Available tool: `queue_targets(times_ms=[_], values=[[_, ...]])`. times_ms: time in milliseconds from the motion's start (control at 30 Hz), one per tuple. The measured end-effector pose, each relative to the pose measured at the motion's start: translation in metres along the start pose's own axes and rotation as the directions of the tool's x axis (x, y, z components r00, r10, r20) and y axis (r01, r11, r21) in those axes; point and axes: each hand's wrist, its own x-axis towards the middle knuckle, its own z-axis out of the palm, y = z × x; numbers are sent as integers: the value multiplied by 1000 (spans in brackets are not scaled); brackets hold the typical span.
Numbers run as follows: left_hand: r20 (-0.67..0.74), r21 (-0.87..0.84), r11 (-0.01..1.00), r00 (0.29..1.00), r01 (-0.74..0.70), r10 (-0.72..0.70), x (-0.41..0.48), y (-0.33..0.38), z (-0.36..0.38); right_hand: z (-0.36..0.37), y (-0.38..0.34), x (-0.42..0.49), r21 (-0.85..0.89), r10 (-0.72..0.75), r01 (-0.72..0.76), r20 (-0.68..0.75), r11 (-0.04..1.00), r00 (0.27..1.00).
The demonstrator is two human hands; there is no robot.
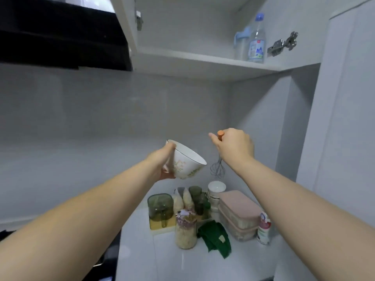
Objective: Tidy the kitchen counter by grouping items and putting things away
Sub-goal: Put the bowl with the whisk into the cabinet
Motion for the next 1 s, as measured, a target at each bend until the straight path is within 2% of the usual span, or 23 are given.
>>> queue_targets(times_ms=[100, 200, 333, 400, 533, 667, 767, 833, 1000], values=[[-25, 15, 993, 993, 115, -114, -8, -44, -22, 21, 0, -33, 112, 79, -85, 58, 990, 995], [-30, -31, 986, 986, 162, -163, -14, -74, -43, 36, -6, -53, 243, 155, -171, 81, 955, 985], [-53, -80, 980, 981, 180, -184, -22, -103, -76, 59, -19, -83, 458, 241, -290, 164, 840, 957], [-78, -113, 977, 979, 181, -190, -26, -115, -95, 64, -31, -103, 561, 262, -352, 237, 749, 936], [-110, -197, 966, 975, 169, -194, -38, -134, -141, 63, -59, -139, 747, 299, -476, 373, 465, 878], [-136, -228, 961, 973, 155, -189, -52, -151, -202, 58, -98, -164, 806, 318, -539, 459, 243, 830], [-143, -248, 953, 967, 172, -211, -62, -163, -252, 65, -136, -185, 793, 299, -592, 535, 144, 790], [-158, -247, 953, 963, 176, -219, -73, -171, -287, 73, -168, -202, 761, 260, -640, 599, 109, 757], [-206, -228, 957, 952, 181, -229, -105, -181, -382, 95, -260, -255, 670, 100, -735, 728, 103, 678]])
